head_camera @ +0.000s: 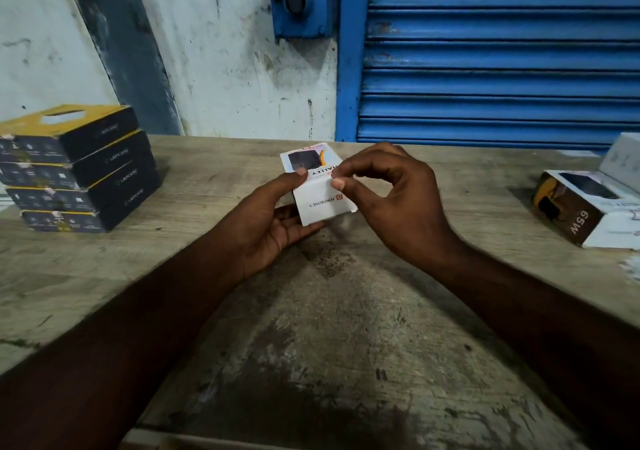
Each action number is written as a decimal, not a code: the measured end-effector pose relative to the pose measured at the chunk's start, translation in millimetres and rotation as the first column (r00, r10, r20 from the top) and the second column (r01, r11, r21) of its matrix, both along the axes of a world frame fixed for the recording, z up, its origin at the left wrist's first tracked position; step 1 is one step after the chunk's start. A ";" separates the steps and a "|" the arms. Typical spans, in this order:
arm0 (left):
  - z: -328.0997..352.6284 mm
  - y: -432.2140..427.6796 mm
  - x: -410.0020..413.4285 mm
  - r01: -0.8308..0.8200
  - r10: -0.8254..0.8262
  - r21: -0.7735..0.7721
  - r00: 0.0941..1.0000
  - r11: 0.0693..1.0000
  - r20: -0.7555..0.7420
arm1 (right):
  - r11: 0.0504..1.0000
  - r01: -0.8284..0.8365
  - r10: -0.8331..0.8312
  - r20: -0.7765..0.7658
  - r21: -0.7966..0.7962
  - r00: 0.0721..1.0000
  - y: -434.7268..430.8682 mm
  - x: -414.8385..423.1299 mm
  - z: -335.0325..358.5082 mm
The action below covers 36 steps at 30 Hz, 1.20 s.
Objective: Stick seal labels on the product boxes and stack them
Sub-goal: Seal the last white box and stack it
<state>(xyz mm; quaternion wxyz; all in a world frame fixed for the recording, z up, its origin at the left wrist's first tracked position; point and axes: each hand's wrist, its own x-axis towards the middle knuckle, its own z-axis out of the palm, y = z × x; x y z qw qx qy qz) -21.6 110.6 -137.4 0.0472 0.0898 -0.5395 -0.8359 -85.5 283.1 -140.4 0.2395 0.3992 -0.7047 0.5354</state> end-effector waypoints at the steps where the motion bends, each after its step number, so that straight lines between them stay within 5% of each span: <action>1: -0.4 -0.1 -0.3 0.003 -0.003 -0.007 1.000 1.000 0.001 | 1.000 -0.006 0.006 0.007 -0.005 1.000 0.2 0.7 0.7; 13: -0.6 1.0 -0.3 0.009 -0.009 -0.052 1.000 0.999 -0.001 | 0.989 -0.128 0.119 0.104 0.078 0.987 -0.1 5.1 3.6; 36: 1.9 -0.1 0.9 0.035 -0.036 -0.060 0.999 0.998 -0.008 | 0.985 -0.048 0.011 0.221 0.163 0.975 0.5 -1.1 2.9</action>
